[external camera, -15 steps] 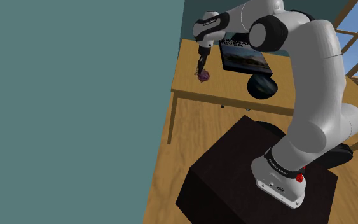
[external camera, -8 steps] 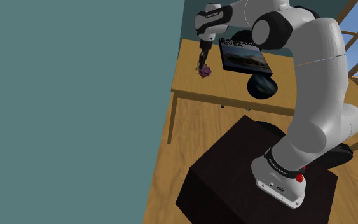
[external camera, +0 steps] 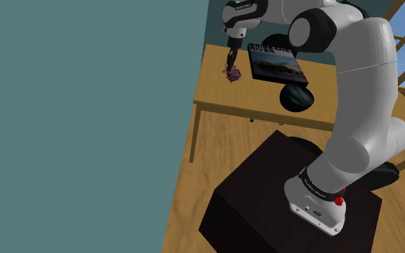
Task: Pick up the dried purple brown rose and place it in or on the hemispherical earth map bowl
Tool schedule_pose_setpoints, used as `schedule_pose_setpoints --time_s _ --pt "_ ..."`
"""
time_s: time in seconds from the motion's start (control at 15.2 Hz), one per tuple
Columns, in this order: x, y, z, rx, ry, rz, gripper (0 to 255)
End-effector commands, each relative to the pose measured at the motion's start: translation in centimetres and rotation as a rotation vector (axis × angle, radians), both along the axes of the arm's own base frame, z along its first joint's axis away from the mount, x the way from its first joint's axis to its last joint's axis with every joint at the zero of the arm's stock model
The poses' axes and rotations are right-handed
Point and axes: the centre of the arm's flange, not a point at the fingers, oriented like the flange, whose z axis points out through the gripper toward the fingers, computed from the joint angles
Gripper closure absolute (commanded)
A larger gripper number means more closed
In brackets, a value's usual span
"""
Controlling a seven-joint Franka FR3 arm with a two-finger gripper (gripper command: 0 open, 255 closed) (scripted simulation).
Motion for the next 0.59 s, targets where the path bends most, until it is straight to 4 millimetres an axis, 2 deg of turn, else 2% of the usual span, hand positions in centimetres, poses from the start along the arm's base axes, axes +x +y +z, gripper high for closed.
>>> schedule_pose_setpoints --time_s 0.0,0.53 --pt "0.0 0.0 1.1 0.000 0.000 0.000 255" --pt "0.0 0.0 5.3 0.000 0.000 0.000 255"
